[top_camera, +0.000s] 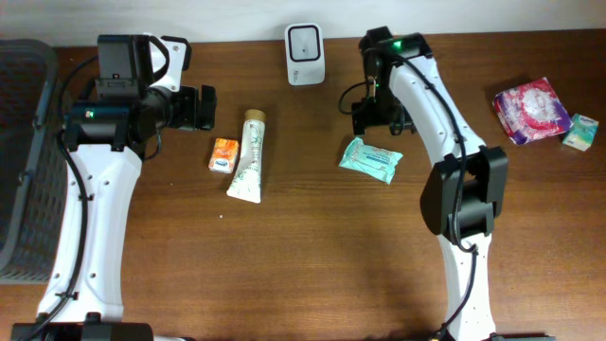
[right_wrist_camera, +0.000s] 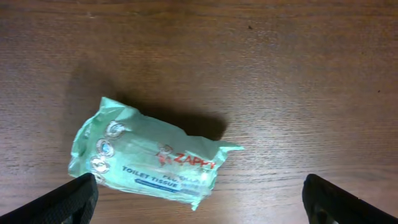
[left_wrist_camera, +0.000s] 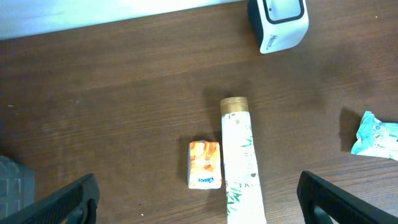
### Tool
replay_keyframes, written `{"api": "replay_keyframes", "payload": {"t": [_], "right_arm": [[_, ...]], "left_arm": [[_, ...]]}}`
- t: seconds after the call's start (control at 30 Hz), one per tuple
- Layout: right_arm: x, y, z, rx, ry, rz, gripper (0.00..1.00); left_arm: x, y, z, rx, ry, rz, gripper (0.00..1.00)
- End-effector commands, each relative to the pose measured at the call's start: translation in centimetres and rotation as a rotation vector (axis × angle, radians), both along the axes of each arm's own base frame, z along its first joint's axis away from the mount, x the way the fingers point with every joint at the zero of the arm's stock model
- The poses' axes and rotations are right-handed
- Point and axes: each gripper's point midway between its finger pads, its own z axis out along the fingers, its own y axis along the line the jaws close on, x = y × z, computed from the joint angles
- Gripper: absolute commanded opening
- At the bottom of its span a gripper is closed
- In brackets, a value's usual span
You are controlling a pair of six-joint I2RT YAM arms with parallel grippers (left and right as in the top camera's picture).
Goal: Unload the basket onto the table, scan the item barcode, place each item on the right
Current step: 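Regrasp the green wipes pack with the right gripper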
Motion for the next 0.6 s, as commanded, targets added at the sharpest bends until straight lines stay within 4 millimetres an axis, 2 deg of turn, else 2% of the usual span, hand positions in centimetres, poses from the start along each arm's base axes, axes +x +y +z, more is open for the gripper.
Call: {"api": "replay_keyframes", "payload": {"t": [0.0,0.1,0.13,0.23,0.27,0.4,0.47,0.5,0.53,0.57], "right_arm": [[0.4,-0.1,0.7,0.015,-0.024,0.013,0.99],[1.1,-0.4,0.8,-0.003,-0.05,0.041,0.98],[1.3,-0.6,0.8,-0.002,-0.048,0.091,0.94],[-0.3,1.6,0.6,0.172,0.03,0.382,0.92],[-0.6,1.5,0.6,0.18,0.044,0.434,0.91],[-3.9,0.6,-2.8,0.195,0.197,0.624,0.92],[-4.5,0.5,-5.4,0.197,0.217,0.62,0.91],[-4.8,0.6,-6.1,0.201,0.226,0.617,0.91],[-5.4,0.4,-7.0,0.202,0.243,0.615,0.86],[-5.8,0.4,-7.5,0.204,0.254,0.614,0.67]], "left_arm": [[0.1,0.0,0.5,-0.007,-0.013,0.007,0.99],[0.1,0.0,0.5,-0.007,-0.013,0.007,0.99],[0.1,0.0,0.5,-0.007,-0.013,0.007,0.99],[0.1,0.0,0.5,-0.007,-0.013,0.007,0.99],[0.1,0.0,0.5,-0.007,-0.013,0.007,0.99],[0.1,0.0,0.5,-0.007,-0.013,0.007,0.99],[0.1,0.0,0.5,-0.007,-0.013,0.007,0.99],[0.1,0.0,0.5,-0.007,-0.013,0.007,0.99],[0.1,0.0,0.5,-0.007,-0.013,0.007,0.99],[0.1,0.0,0.5,-0.007,-0.013,0.007,0.99]]}}
